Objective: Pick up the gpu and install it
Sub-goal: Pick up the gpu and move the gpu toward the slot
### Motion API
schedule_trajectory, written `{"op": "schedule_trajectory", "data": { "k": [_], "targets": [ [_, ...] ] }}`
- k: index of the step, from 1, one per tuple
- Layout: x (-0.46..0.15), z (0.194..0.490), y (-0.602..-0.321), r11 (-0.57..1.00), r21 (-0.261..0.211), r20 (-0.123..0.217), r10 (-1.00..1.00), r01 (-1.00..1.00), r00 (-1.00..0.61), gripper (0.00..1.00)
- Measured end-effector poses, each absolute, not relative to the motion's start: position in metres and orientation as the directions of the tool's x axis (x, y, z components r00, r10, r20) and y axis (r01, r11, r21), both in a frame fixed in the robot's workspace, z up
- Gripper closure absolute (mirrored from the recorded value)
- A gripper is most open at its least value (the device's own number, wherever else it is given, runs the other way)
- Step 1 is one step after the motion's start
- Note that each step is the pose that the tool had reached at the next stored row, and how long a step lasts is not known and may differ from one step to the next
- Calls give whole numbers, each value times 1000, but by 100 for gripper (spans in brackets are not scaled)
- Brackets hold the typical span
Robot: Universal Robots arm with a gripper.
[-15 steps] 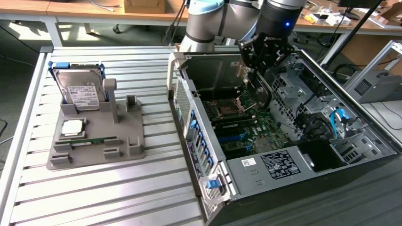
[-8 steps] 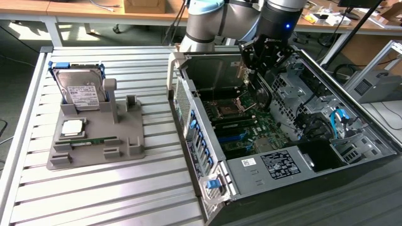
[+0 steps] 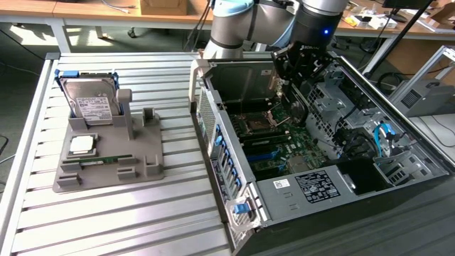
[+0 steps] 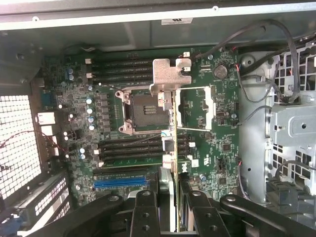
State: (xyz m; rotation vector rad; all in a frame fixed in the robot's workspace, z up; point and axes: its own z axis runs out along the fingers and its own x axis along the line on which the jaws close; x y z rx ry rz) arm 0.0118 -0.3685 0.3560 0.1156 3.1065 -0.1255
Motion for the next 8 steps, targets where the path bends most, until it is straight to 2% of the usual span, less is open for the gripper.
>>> {"op": "schedule_trajectory", "data": {
  "k": [8],
  "targets": [
    [16, 352, -369, 994, -82, -34, 73, 75, -997, 73]
  ]
}}
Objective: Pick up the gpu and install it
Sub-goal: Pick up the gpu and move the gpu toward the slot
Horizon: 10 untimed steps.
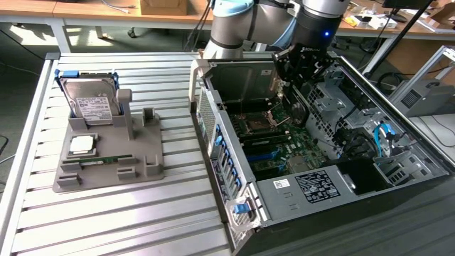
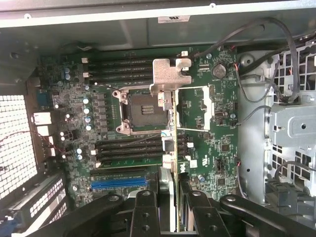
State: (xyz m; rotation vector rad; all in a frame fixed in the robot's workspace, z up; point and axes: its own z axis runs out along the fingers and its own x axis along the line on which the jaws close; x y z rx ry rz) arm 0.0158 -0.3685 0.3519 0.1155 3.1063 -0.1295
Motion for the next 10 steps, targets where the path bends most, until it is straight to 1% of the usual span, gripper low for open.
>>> {"op": "schedule_trajectory", "data": {
  "k": [10],
  "targets": [
    [21, 347, -369, 994, -85, -34, 73, 75, -997, 73]
  ]
}}
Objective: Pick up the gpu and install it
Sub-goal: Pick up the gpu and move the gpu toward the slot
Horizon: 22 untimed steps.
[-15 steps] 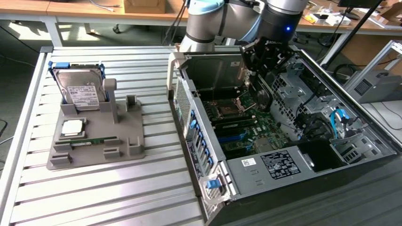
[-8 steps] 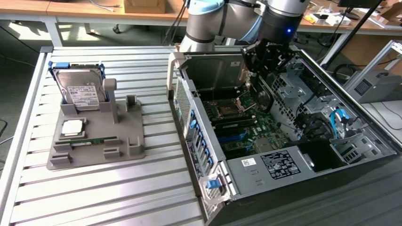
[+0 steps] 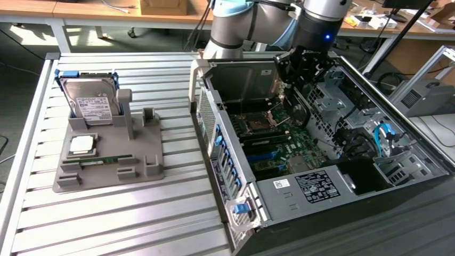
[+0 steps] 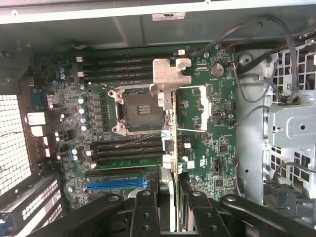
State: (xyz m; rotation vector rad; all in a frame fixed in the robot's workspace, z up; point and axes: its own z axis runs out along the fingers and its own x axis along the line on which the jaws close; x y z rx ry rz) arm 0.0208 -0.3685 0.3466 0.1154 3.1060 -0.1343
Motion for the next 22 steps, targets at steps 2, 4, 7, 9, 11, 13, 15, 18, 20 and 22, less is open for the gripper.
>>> {"op": "schedule_trajectory", "data": {
  "k": [2, 4, 7, 9, 11, 13, 15, 18, 20, 22],
  "targets": [
    [22, 345, -369, 993, -86, -34, 73, 75, -997, 73],
    [22, 343, -369, 993, -87, -34, 73, 75, -997, 73],
    [23, 340, -369, 993, -88, -34, 73, 75, -997, 73],
    [24, 337, -369, 993, -89, -34, 73, 75, -997, 73],
    [25, 336, -369, 993, -90, -34, 73, 75, -997, 73],
    [26, 334, -369, 993, -90, -34, 73, 75, -997, 73],
    [28, 333, -369, 993, -90, -34, 73, 75, -997, 73],
    [29, 332, -369, 993, -90, -34, 73, 75, -997, 73],
    [30, 330, -369, 993, -90, -34, 73, 75, -997, 73],
    [31, 327, -369, 993, -90, -34, 73, 75, -997, 73]
  ]
}}
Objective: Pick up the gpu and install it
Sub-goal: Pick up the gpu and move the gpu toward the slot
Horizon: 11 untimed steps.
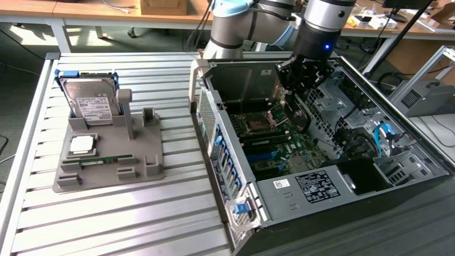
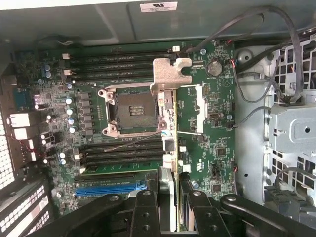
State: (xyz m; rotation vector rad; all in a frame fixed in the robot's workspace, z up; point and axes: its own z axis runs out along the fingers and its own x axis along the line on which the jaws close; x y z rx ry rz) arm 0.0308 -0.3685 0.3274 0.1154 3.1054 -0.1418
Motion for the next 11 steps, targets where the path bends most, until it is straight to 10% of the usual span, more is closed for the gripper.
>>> {"op": "schedule_trajectory", "data": {
  "k": [11],
  "targets": [
    [35, 319, -369, 993, -90, -34, 73, 75, -997, 73]
  ]
}}
